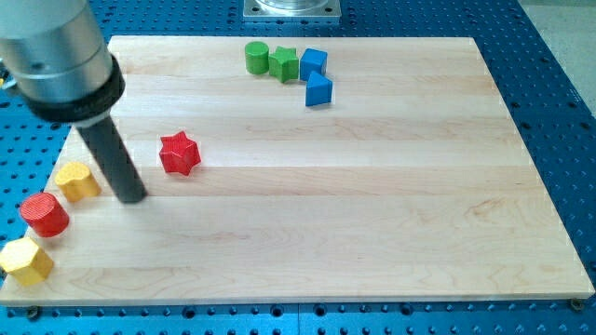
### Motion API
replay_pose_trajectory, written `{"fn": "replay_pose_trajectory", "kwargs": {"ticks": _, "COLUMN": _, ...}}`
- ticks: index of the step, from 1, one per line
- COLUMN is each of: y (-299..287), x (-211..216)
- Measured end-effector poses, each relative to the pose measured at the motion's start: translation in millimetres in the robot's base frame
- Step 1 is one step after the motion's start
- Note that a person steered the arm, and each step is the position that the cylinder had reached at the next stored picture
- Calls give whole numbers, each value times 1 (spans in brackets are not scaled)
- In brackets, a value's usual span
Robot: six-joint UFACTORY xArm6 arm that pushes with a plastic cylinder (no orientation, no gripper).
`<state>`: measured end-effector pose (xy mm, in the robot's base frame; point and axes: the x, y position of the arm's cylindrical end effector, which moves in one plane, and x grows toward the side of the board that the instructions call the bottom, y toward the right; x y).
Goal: Move the red star into the triangle
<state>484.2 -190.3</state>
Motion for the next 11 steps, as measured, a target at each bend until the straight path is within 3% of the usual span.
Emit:
{"fn": "replay_pose_trajectory", "kwargs": {"ticks": 1, "y": 53, "x": -38}}
{"fn": "replay_pose_trajectory", "kwargs": {"ticks": 2, "y": 164, "x": -47}}
{"fn": "replay_pose_trajectory", "kwargs": {"ticks": 3, "y": 88, "x": -20}}
{"fn": "replay_pose_trajectory", "kwargs": {"ticks": 4, "y": 48, "x": -47}}
{"fn": "replay_pose_trajectory", "kwargs": {"ticks": 6, "y": 226, "x": -76}}
{"fn": "replay_pose_trajectory", "kwargs": {"ticks": 7, "y": 211, "x": -52}}
{"fn": "replay_pose_trajectory", "kwargs": {"ticks": 8, "y": 241, "x": -31}}
{"fn": "replay_pose_trajectory", "kwargs": {"ticks": 9, "y": 276, "x": -99}}
{"fn": "replay_pose_trajectory", "kwargs": {"ticks": 11, "y": 250, "x": -107}}
